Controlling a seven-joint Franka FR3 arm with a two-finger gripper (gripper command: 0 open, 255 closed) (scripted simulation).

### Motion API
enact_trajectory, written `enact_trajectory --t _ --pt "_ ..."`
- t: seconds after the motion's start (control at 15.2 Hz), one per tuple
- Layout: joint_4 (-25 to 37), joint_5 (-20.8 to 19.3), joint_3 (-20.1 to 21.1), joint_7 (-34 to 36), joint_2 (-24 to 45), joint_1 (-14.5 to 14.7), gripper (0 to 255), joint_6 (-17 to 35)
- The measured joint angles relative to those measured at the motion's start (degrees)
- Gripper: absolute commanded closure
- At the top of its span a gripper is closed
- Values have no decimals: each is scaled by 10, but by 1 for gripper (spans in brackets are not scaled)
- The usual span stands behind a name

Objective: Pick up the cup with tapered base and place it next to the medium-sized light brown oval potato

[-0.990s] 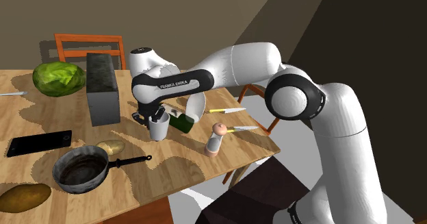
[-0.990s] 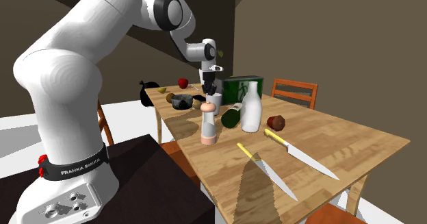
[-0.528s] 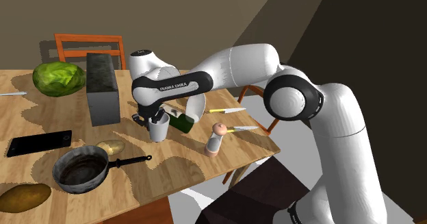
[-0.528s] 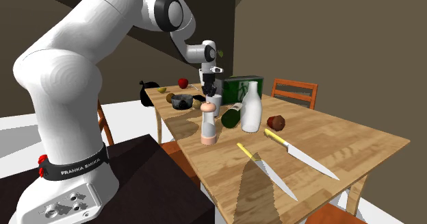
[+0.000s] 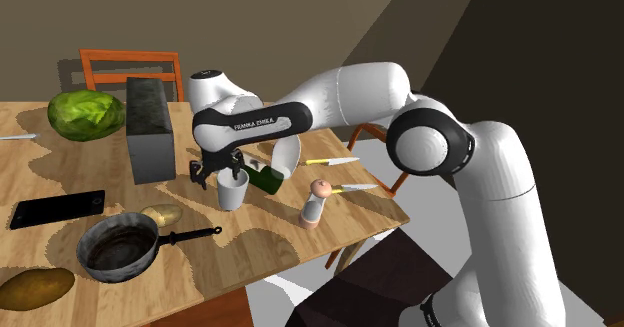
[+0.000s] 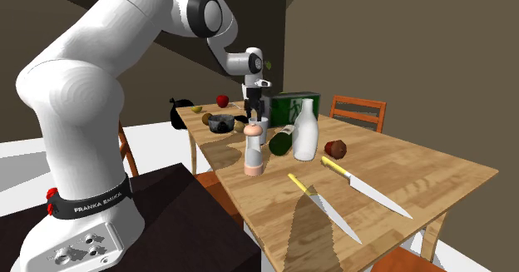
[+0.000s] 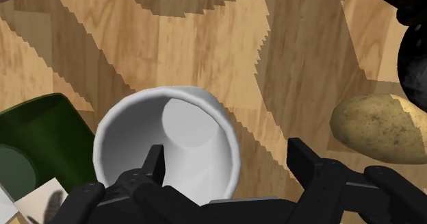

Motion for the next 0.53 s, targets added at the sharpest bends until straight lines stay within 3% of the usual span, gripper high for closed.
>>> enact_trajectory --t 0.26,0.53 --pt "33 5 3 -4 -14 3 0 -46" --pt "36 5 4 -4 -17 3 0 -52"
